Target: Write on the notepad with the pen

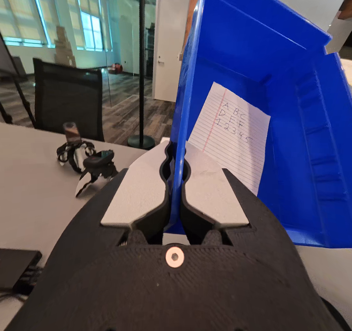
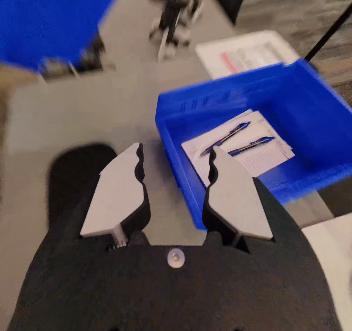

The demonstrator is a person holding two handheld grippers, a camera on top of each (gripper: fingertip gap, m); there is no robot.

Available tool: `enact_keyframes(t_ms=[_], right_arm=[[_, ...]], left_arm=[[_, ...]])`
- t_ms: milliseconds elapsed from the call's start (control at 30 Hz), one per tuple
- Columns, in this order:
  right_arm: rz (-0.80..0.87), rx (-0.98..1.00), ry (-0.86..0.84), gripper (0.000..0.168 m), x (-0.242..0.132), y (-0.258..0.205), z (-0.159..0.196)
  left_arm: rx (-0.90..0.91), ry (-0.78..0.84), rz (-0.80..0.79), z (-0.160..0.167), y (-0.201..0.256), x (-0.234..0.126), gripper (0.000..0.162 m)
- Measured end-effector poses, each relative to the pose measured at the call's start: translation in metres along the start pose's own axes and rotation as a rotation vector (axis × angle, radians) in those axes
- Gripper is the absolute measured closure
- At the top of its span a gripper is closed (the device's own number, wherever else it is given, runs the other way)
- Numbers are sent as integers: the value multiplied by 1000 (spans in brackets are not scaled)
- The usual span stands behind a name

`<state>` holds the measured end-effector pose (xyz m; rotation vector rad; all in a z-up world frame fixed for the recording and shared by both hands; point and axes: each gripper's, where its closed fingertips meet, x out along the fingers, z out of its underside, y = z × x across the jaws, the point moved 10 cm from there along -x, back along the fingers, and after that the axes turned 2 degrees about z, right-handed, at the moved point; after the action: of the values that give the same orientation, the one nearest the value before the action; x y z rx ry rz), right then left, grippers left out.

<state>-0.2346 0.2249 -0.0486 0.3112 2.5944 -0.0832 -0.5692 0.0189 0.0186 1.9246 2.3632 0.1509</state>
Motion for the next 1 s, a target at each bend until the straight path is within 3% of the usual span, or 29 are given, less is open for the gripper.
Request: enact_keyframes(t_ms=[167,267,400,500,533,800,1000], right_arm=[[-42,360,481,79,-116,21,2],[26,375,506,81,-148,18,12],[114,445,451,79,-157,28,40],[143,488,407,100,-170,39,67],[173,495,395,115,-178,44,77],[364,663,238,153,-241,100,164],[506,735,221,164,-316,135,210]], left_arm=[[144,51,57,-4,88,19,157],[163,27,128,7,143,39,157],[161,14,226,29,214,58,157],[156,3,280,48,263,67,156],[169,2,288,54,278,69,156],[289,83,372,101,400,68,151],[267,81,566,129,493,53,125]])
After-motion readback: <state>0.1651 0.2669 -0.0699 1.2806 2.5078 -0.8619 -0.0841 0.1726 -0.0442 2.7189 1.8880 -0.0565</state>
